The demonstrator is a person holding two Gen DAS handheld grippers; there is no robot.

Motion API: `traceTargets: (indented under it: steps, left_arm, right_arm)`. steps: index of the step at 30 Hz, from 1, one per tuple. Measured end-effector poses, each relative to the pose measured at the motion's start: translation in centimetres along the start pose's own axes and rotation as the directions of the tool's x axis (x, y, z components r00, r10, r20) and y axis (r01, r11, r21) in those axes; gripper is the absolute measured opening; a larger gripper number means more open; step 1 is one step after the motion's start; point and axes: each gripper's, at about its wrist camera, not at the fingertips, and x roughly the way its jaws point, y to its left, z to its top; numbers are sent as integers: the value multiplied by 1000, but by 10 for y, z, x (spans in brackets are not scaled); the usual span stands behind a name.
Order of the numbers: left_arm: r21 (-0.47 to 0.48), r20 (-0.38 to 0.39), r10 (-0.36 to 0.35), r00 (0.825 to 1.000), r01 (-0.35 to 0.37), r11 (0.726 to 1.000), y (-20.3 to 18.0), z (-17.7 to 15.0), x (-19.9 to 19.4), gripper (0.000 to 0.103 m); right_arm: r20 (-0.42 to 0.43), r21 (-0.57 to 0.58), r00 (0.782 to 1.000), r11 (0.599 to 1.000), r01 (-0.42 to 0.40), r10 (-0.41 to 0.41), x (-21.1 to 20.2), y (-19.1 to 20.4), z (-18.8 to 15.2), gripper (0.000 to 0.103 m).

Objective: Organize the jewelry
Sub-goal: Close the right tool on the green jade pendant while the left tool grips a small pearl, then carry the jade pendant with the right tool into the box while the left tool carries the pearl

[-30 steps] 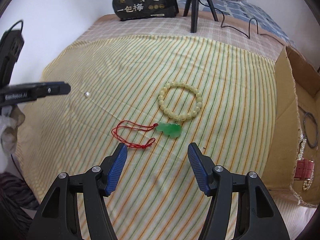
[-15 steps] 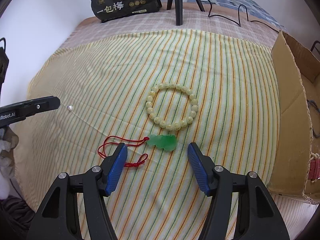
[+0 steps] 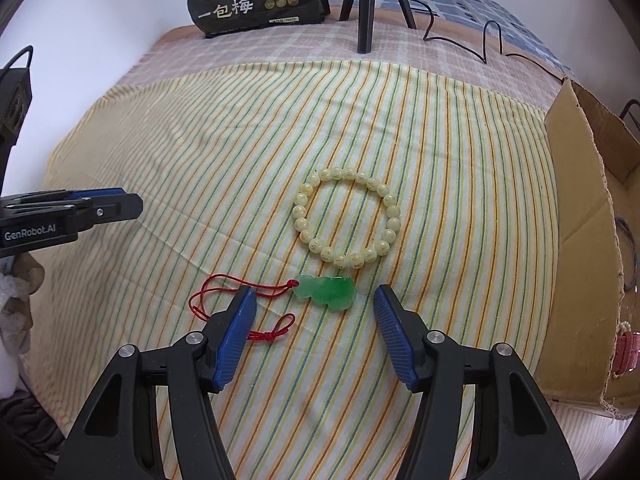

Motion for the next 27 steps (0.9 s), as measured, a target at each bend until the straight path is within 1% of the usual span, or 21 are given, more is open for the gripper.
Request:
traceTargets:
  steps: [1,3,7,9,10,12,13,15,16,18,27]
  left_arm:
    - [3,0,5,1000,-5,1000,-1,0,1,35]
    - [7,0,15,1000,-15,1000,-2,1,2,28]
    - [7,-8,30,1000,-30,1000,-3,2,4,23]
    - [7,-12,36,999,-36,999,-3,2,5,18]
    - [5,-12,34,999,-34,999,-2,2,5,18]
    - [4,-10,33,999,-33,999,-2,1,4,18]
    - [4,-9,34,999,-34,999,-2,1,4,18]
    - [3,-5,35,999,-35,999,-2,0,3,17]
    - [2,-3,34,999,-34,999,-2,0,3,17]
    - [0,0,32,999,-32,999,-2,0,2,17]
    - [-16,18,25,1000,-25,1000,3,-1,-5,17]
  right_arm:
    - [-1,-3,1000,1000,3,-3,0,1,0,60]
    - [-4,-11,1000,1000,8,-8,1,1,1,59]
    - [-12,-28,1000,999,16,-17,2,2,2,57]
    - [-11,-30,1000,999,23,-23,2,2,1,53]
    - [-10,-31,1000,999,28,-29,2,2,2,51]
    - [-7,-33,999,999,33,-34,2,2,2,41]
    - [-6,-34,999,999,35,-35,2,1,2,38]
    - [-2,-33,999,999,37,-37,1,0,2,28]
    - [0,-33,999,999,36,-36,0,0,1,28]
    - [3,-30,999,999,36,-36,-1,-1,0,17]
    - [15,-31,999,999,29,-29,-4,-1,-2,16]
